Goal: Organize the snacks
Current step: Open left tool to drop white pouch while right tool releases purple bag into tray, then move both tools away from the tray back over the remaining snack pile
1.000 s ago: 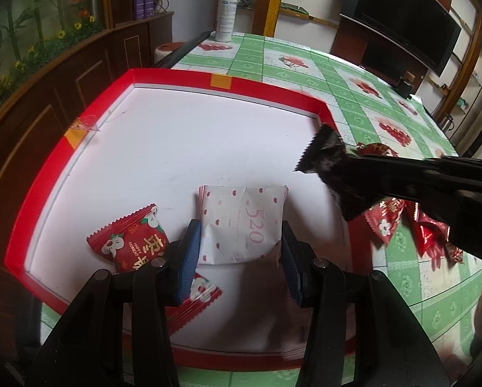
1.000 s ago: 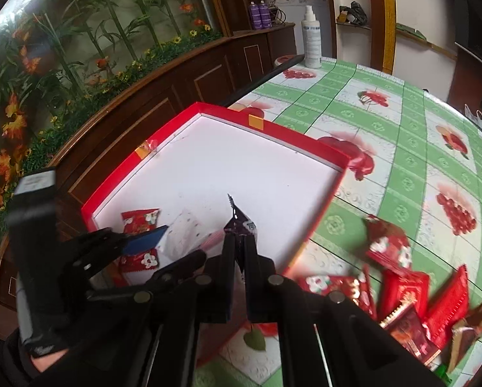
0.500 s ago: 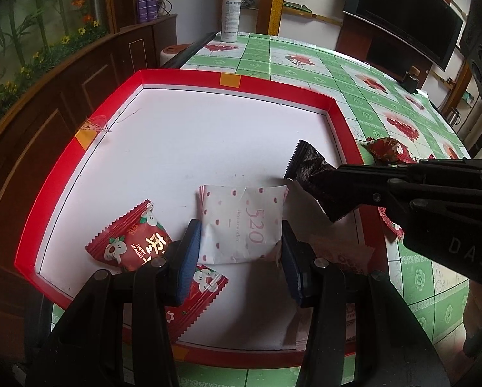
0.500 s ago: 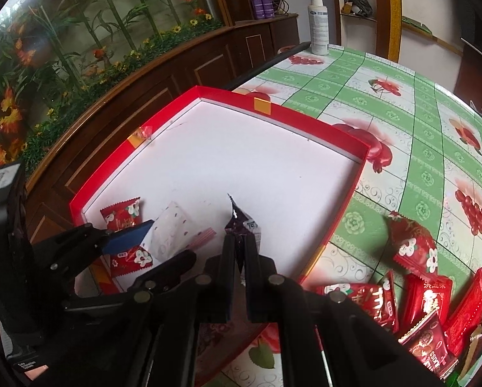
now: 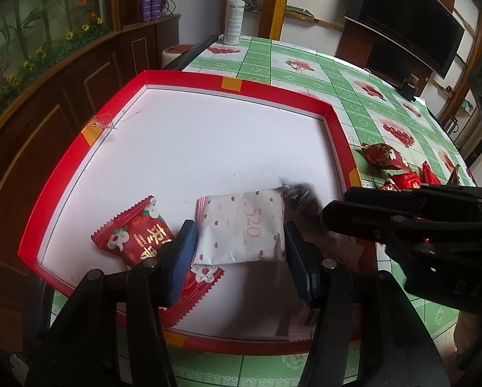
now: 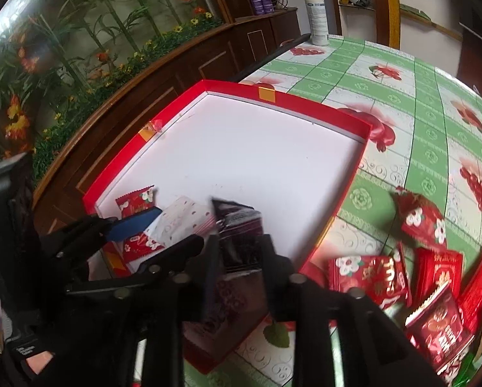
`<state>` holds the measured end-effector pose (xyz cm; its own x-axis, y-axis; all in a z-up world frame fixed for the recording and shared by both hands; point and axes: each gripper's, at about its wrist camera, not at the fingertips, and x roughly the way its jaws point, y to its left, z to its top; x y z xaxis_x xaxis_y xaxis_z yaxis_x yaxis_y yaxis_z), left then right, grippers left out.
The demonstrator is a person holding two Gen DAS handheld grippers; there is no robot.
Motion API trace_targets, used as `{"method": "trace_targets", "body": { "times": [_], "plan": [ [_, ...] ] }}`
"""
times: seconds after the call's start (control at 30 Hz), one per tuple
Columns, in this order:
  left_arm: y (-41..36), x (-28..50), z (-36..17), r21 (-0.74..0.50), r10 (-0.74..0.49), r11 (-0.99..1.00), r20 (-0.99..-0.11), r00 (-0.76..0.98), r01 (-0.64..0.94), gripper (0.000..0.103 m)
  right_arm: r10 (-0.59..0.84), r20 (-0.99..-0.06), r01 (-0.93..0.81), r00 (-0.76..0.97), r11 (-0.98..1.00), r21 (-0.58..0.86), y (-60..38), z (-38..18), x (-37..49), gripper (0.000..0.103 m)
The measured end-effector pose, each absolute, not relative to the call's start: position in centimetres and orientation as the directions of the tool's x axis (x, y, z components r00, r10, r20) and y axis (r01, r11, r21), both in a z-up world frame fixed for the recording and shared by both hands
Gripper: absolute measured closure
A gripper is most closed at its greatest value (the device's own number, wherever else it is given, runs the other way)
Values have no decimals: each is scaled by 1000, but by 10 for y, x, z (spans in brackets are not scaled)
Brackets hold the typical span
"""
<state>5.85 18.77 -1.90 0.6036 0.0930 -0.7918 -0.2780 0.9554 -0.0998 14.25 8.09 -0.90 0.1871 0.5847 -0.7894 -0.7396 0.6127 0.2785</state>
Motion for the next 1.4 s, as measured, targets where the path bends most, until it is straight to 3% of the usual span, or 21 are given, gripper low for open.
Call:
{"method": "trace_targets", "body": {
  "times": [0.1, 0.23, 0.63, 0.8, 1.4],
  "plan": [
    [186, 57, -18, -103, 92, 954, -792, 603, -281, 46, 589, -783, -729, 201, 623, 282, 73, -5, 141, 63],
    [182, 53, -12, -94, 101, 955, -788, 608, -281, 36, 601, -766, -713, 228, 639, 289, 57, 4, 138, 42],
    [163, 39, 9, -141, 49, 961, -761, 646, -238, 35, 625, -733, -656, 268, 676, 336, -9, 21, 126, 6],
    [145, 36, 14, -163, 2, 967, -763, 646, -196, 35, 623, -733, -609, 273, 702, 370, -42, 20, 123, 0],
    [80, 39, 19, -180, -122, 983, -774, 621, -31, 35, 542, -776, -411, 322, 819, 401, -156, 4, 123, 0]
  ]
}}
